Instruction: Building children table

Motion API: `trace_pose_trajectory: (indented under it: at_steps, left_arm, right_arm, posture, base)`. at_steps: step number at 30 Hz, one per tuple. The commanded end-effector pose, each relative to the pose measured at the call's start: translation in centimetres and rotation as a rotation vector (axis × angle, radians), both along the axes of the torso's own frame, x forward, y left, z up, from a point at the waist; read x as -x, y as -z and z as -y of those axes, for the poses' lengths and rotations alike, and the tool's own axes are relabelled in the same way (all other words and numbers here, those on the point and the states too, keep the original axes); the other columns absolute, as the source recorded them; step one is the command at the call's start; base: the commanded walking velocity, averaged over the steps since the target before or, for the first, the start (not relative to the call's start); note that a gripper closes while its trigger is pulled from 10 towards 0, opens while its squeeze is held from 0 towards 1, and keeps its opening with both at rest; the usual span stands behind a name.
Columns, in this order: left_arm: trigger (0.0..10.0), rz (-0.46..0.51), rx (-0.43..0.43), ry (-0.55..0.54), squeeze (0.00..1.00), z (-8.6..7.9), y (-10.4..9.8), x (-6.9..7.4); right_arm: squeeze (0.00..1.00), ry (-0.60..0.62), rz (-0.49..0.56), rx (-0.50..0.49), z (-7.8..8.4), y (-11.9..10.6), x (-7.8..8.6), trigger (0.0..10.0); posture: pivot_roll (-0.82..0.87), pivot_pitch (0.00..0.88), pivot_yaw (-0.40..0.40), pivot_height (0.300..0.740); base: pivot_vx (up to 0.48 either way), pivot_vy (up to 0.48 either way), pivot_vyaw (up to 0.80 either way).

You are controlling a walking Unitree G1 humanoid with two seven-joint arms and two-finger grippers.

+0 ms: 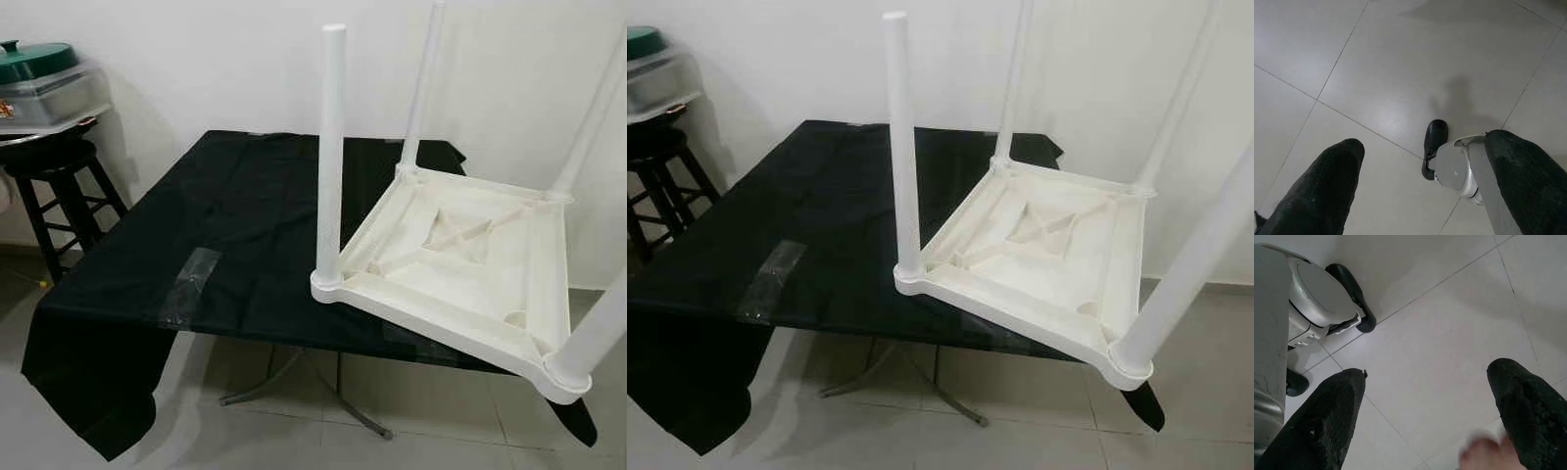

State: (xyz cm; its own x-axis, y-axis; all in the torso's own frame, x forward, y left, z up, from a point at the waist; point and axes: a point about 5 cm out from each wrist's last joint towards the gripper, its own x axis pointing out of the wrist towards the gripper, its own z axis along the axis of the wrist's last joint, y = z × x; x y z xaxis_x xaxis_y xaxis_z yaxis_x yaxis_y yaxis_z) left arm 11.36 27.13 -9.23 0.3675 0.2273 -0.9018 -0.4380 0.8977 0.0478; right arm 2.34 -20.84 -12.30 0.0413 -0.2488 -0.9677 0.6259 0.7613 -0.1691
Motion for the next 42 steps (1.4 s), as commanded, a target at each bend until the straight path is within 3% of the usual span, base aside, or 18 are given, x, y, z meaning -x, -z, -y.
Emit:
trace_pose_trajectory:
  at_steps: [1,8,23,28,37,42]
  left_arm:
    - [10.0,0.007,-0.004,-0.004,0.00,0.0,0.0,0.0]
    - [10.0,-0.001,-0.005,0.025,0.00,0.3,0.1,0.0]
    - [10.0,-0.010,0.014,0.043,0.00,0.9,0.4,0.4]
    - [10.0,-0.044,-0.034,0.017,0.00,0.5,0.4,0.9]
    - [10.0,-0.065,-0.017,-0.031,0.00,0.7,0.7,1.4]
    - [10.0,-0.063,-0.018,-0.027,0.00,0.9,0.7,1.1]
  right_arm:
    - [0.00,-0.722,0.275,0.191,1.6,-5.1,-17.4,10.0]
    - [0.00,-0.723,0.277,0.190,1.6,-5.1,-17.4,10.0]
    - [0.00,-0.729,0.263,0.192,1.9,-4.9,-17.0,10.0]
    - [0.00,-0.746,0.252,0.190,1.9,-4.8,-16.7,10.0]
    - [0.00,-0.752,0.252,0.191,1.9,-4.9,-16.9,10.0]
    - [0.00,-0.752,0.253,0.190,1.9,-4.9,-16.9,10.0]
  posture:
    - [0.03,0.000,-0.043,0.740]
    - [0.03,0.000,-0.045,0.740]
    - [0.04,0.000,-0.048,0.740]
    - [0.05,0.000,-0.057,0.740]
    - [0.04,0.000,-0.056,0.740]
    - [0.04,0.000,-0.055,0.740]
  base:
    - [0.000,0.000,0.00]
    - [0.000,-0.099,0.00]
    - [0.000,-0.469,0.00]
    - [0.000,0.000,0.00]
    - [0.000,0.000,0.00]
    - [-0.439,0.000,0.00]
